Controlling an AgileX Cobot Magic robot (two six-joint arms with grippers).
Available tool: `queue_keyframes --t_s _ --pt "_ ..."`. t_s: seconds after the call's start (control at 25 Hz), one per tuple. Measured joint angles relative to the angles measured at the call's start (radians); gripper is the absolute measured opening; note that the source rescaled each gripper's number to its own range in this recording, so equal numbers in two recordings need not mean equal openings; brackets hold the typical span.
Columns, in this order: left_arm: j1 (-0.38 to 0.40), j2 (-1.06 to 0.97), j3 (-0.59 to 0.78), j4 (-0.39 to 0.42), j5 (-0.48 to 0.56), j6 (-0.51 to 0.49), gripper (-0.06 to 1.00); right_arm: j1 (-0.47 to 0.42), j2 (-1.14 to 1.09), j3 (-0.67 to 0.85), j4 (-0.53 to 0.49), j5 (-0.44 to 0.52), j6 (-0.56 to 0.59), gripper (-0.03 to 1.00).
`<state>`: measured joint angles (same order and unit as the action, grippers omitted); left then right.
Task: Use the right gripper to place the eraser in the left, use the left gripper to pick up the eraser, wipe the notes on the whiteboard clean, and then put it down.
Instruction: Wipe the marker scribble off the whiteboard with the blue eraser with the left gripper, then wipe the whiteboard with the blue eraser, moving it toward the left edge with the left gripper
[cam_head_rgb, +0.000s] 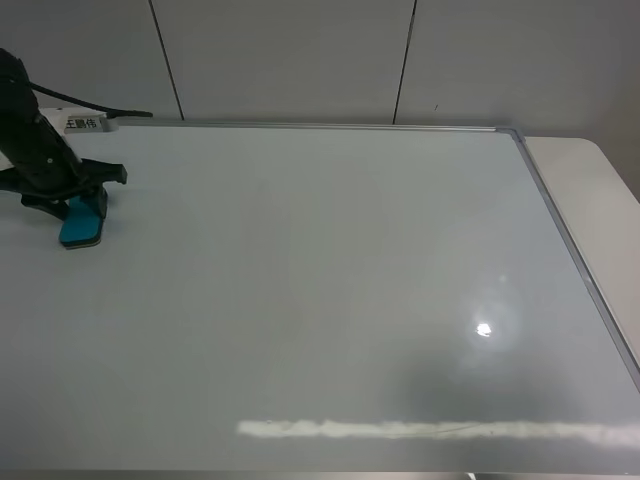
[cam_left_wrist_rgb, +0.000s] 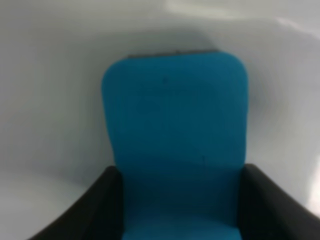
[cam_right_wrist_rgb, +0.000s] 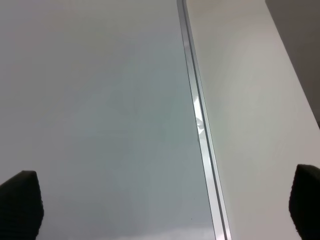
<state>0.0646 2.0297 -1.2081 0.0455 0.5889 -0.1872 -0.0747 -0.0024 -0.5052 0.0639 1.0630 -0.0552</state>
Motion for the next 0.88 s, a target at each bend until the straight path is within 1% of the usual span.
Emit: queue_keyframes --t_s 0.12,0.32,0.52,0.56,0.6,0.76,0.88 --pt "-0.113 0.0 0.0 -0.003 -0.001 0.001 0.04 0.0 0.0 0.0 0.0 0.0 0.0 0.99" --pt "-0.353 0.001 0.005 -0.035 -0.016 0.007 0.04 0.0 0.0 0.0 0.0 0.0 0.0 0.99" --pt "-0.585 0.006 0.005 -0.083 -0.026 0.02 0.04 0.0 0.0 0.0 0.0 0.0 0.0 0.99" --pt "-0.663 0.008 0.006 -0.105 -0.03 0.038 0.04 0.0 0.0 0.0 0.0 0.0 0.0 0.99" --pt "-0.703 0.008 0.006 -0.124 -0.03 0.049 0.04 0.0 0.0 0.0 0.0 0.0 0.0 0.99" --pt "-0.823 0.013 0.008 -0.194 -0.018 0.094 0.04 0.0 0.0 0.0 0.0 0.0 0.0 0.99" --pt "-0.845 0.013 0.008 -0.234 -0.006 0.121 0.04 0.0 0.0 0.0 0.0 0.0 0.0 0.99"
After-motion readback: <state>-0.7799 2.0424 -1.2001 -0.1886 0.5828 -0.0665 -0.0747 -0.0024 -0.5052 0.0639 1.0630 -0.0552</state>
